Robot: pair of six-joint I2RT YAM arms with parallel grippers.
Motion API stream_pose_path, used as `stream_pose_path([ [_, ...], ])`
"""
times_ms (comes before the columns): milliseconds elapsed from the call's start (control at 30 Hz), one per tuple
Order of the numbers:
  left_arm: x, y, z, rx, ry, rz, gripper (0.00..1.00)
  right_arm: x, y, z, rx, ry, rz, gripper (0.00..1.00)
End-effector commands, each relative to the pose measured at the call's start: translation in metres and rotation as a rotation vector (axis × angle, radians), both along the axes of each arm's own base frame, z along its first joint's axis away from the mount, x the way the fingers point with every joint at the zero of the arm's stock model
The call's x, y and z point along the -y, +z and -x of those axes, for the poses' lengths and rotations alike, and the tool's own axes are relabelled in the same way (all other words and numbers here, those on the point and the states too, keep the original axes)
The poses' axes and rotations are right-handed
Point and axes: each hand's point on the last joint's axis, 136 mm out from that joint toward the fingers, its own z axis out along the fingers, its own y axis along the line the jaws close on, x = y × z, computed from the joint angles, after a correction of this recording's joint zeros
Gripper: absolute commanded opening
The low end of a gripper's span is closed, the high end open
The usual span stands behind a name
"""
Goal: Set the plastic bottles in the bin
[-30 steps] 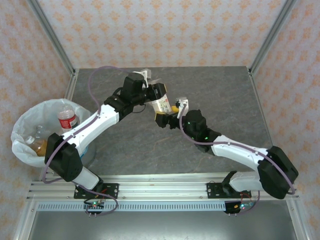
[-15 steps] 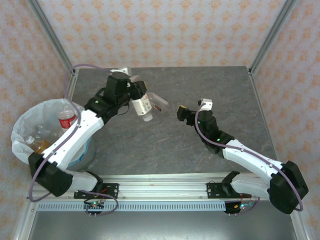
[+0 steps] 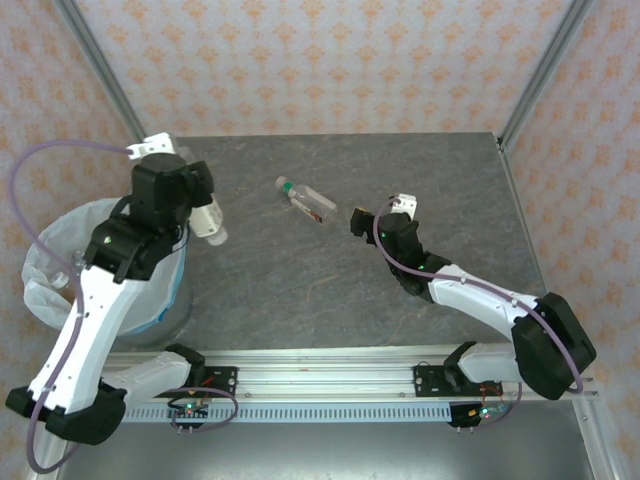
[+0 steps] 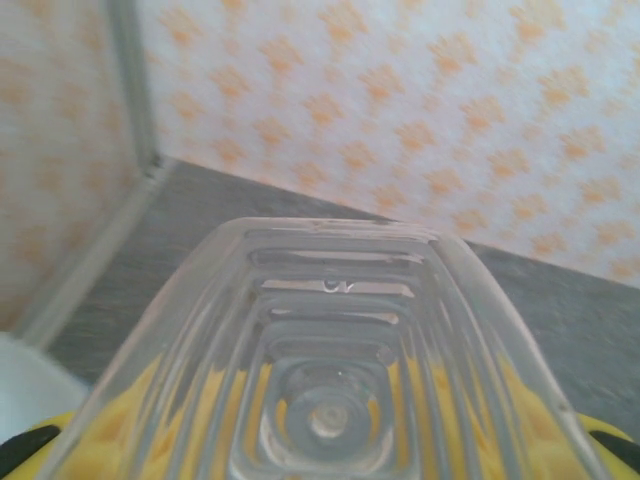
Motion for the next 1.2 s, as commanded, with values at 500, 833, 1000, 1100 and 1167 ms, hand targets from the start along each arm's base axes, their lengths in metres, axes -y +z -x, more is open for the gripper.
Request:
stream_pose_path([
  [500,-0.165,0.004,0.105,-0.16,0.686,-0.23,0.48,-0.015,0.015,-0.016,0.046,0.041,0.005,0.99],
  [833,-0.209,-0.046,0.109,-0.304,0.819,-0.083,0.72,-0.044,0.006,-0.028,0.018,0.17,0.078,0.99],
  [1000,-0.201,-0.051,0.105,-0.308,0.784,-0.026,0.99,-0.062,0.002,-0.031,0.002,0.27,0.126,0.99],
  [1100,-0.193,-0.049,0.099,-0.269,0.737,0.025,1.0,-0.075,-0.004,-0.033,-0.031,0.373,0.162,0.99],
  [1167,-0.183,-0.051,0.09,-0.252,0.671,0.072,1.0,-0.082,-0.01,-0.036,-0.051,0.443,0.199,0.99],
])
